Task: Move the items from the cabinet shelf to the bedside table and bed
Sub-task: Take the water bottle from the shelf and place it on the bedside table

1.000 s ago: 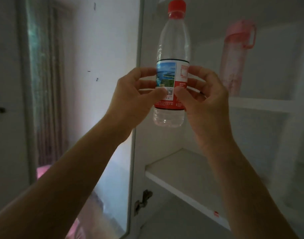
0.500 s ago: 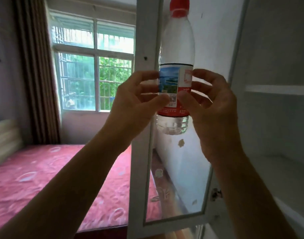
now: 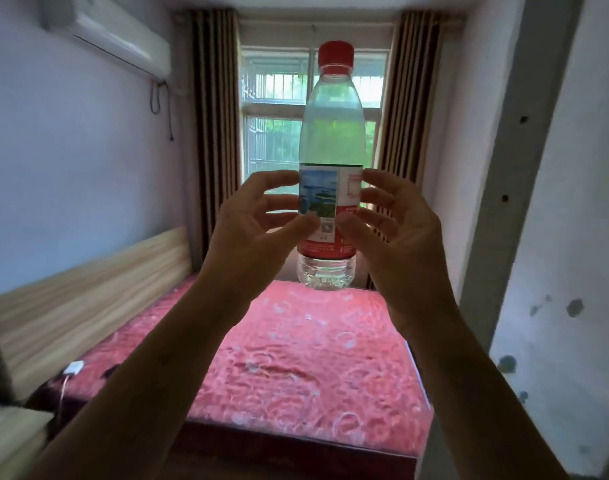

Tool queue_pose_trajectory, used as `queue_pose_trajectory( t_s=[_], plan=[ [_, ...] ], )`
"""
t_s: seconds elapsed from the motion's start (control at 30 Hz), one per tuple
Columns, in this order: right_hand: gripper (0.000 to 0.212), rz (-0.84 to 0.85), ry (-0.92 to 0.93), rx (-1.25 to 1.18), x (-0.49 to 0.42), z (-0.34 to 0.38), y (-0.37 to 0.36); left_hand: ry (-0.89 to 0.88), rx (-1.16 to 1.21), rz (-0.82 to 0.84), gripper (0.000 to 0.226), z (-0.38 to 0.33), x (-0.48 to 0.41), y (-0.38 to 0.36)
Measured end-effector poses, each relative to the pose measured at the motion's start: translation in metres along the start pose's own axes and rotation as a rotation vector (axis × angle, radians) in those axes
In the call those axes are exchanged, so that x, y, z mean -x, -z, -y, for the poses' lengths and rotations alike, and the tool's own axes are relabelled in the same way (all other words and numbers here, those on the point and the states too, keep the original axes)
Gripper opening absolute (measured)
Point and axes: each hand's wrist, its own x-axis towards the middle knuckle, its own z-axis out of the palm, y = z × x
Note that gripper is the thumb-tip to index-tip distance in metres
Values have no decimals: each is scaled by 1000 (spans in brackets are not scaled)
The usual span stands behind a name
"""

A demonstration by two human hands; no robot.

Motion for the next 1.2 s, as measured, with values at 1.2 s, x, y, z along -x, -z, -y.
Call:
queue_pose_trajectory(
  t_s=[1.2],
  plan=[
    [46,715,-183,-592,-19,-154,-547,212,-652,-719,46,117,-2,463]
  ],
)
